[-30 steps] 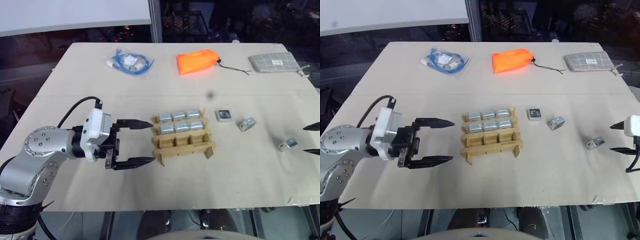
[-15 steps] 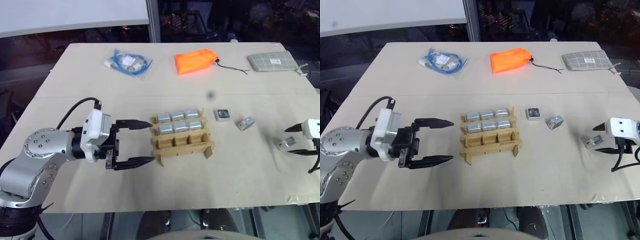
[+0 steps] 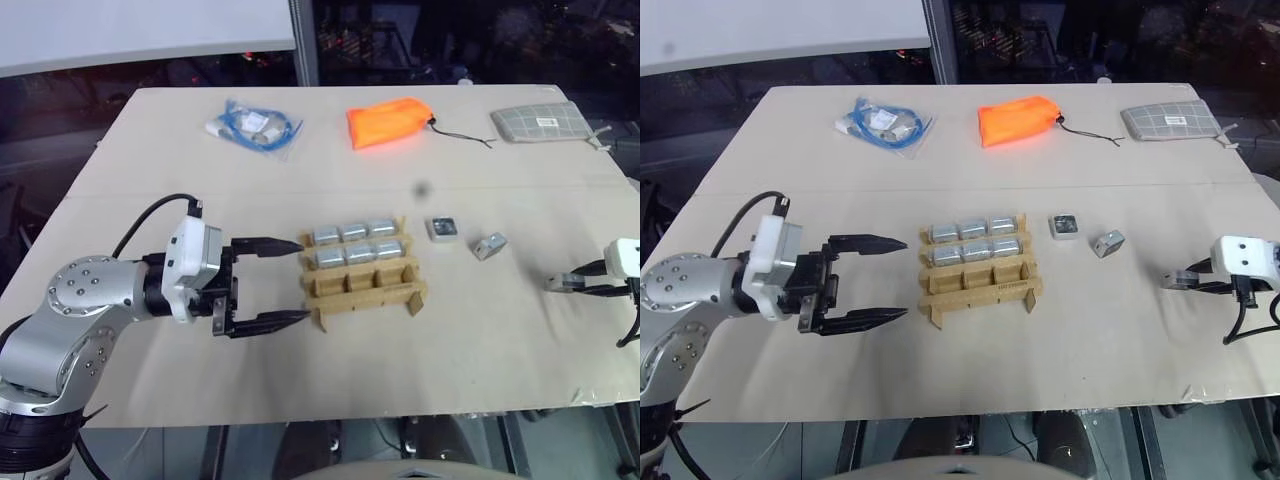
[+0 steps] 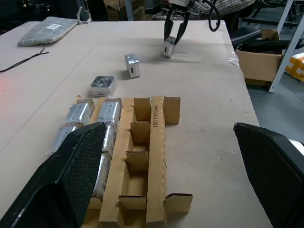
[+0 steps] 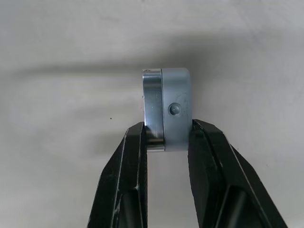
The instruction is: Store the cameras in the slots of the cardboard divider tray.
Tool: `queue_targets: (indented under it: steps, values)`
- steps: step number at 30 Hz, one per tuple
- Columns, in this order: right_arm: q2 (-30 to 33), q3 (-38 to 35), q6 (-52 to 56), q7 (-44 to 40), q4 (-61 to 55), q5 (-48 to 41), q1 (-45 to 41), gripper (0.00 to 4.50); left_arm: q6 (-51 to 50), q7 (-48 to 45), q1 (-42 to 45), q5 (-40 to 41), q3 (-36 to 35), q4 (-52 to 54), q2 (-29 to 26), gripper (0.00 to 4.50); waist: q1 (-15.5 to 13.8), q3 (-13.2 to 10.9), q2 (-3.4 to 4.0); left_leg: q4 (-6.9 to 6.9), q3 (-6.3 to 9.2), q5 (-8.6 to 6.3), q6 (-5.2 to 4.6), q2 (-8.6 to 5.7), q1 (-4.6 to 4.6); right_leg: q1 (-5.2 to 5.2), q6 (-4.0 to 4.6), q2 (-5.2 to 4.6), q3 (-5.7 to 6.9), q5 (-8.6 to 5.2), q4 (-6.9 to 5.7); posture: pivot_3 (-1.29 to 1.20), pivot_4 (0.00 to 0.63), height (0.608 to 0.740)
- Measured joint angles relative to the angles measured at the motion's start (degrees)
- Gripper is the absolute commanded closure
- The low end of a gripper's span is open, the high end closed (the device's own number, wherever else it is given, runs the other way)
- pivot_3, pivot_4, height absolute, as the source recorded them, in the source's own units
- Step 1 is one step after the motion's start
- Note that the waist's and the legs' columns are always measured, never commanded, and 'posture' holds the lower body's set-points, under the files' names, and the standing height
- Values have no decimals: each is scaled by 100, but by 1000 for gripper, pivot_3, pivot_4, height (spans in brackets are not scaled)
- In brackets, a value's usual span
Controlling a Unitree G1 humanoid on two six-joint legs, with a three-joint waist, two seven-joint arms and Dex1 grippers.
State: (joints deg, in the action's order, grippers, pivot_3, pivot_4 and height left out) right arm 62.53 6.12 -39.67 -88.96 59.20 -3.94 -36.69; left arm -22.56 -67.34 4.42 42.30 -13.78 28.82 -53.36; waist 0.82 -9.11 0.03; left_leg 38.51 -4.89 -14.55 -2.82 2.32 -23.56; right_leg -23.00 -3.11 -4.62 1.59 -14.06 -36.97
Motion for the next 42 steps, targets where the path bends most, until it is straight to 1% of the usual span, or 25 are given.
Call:
queue_targets:
  steps: [2, 5, 7, 10, 12, 13, 15, 16, 17, 18, 21, 24, 28, 31, 33, 42]
  values:
    - [-5, 5, 176, -3, -193, -171, 44, 3855, 1, -4, 0, -2, 0, -1, 0, 0, 3, 0, 1, 0, -2, 0, 0, 0, 0, -1, 0, 0, -3, 0, -1, 0, 150, 740]
    - [-144, -40, 841, -24, -977, -772, 106, 3855, 7, -17, 3, -7, 0, -4, -1, 0, 19, -1, 1, 0, -3, 0, 1, 5, 5, -1, -1, 1, -4, 1, -7, 0, 150, 740]
    - [-301, -131, 1546, -40, -1847, -1259, 275, 3855, 30, -44, 1, -31, -1, -8, -3, 0, 5, -1, 1, 0, 1, 1, 2, 6, 4, -1, 0, 1, -2, 1, -13, 0, 150, 740]
    - [-608, -223, 2813, 108, -3520, -1949, 528, 3855, 52, -78, -10, -55, -31, -35, -6, 0, -10, -1, 2, 0, 7, 1, 3, 16, 0, -6, -1, -1, 1, 1, -23, 0, 150, 740]
    - [-804, -226, 3701, 444, -4550, -2294, 554, 3855, 79, -144, -37, -78, -124, -102, -29, 0, -23, -2, 1, 3, 8, 1, 2, 14, -12, -19, -1, -4, 3, 1, -30, 0, 150, 740]
    - [-913, -224, 3956, 577, -4859, -2390, 539, 3855, 94, -165, -37, -105, -162, -152, -48, 0, -24, -2, 0, 4, 9, 1, 2, 12, -14, -20, -1, -4, 5, 1, -30, 0, 150, 740]
    - [-1328, -191, 4664, 1021, -5574, -2551, 379, 3855, 157, -242, -41, -186, -235, -343, -119, 0, -26, -3, -2, 4, 8, 0, 2, 2, -17, -26, -1, -4, 4, 1, -34, 0, 150, 740]
    - [-1377, -184, 4714, 1063, -5628, -2564, 357, 3855, 163, -248, -39, -191, -242, -360, -122, 0, -27, -3, -2, 4, 8, 0, 2, 1, -18, -27, -1, -4, 4, 1, -34, 0, 150, 740]
    - [-1719, -71, 5014, 1333, -5905, -2597, 179, 3855, 195, -293, -35, -254, -293, -485, -141, 0, -30, -4, -7, 5, 8, 0, 2, -1, -19, -28, -1, -4, 4, 0, -37, 0, 150, 740]
    - [-2062, 77, 5198, 1534, -5978, -2561, 32, 3855, 220, -352, -47, -295, -376, -601, -170, 0, -34, -7, -17, 4, 7, 0, 2, -2, -20, -31, -1, -4, 5, 0, -40, 0, 150, 740]
    - [-2828, 534, 5424, 1872, -6106, -2336, -179, 3855, 271, -423, -56, -396, -479, -812, -284, 0, -10, -12, -27, 4, 0, 0, 2, -1, -25, -45, 0, -2, -1, 0, -58, 0, 150, 740]
    - [-3456, 1028, 5451, 2094, -5917, -1888, -383, 3855, 335, -516, -213, -501, -784, -984, -393, 0, -2, -18, -33, 4, -9, 1, 2, -1, -30, -60, 0, -4, -6, 0, -66, 0, 150, 740]
    - [-4038, 1263, 5343, 2179, -5620, -1604, -699, 3855, 340, -544, -422, -534, -962, -1027, -409, 0, -22, -20, -39, 4, -9, 1, 2, 0, -32, -61, 0, -5, -6, 0, -67, 0, 150, 740]
    - [-4161, 1461, 4950, 2020, -5273, -1287, -763, 3855, 335, -508, -518, -538, -1043, -943, -406, 0, -32, -17, -55, 4, -8, 1, 2, 0, -32, -59, 0, -8, -4, 0, -66, 0, 150, 740]
    - [-4163, 1497, 4882, 1927, -5141, -1218, -754, 3855, 315, -483, -521, -519, -1047, -872, -405, 0, -21, -18, -57, 4, -9, 1, 2, -1, -31, -59, 0, -10, -6, 0, -68, 0, 150, 740]
    - [-4099, 1610, 4766, 1636, -5116, -923, -681, 3855, 264, -362, -532, -496, -1070, -727, -400, 0, 6, -19, -56, 3, -10, 4, 8, 1, -30, -64, 1, -3, -6, 0, -75, 0, 150, 740]
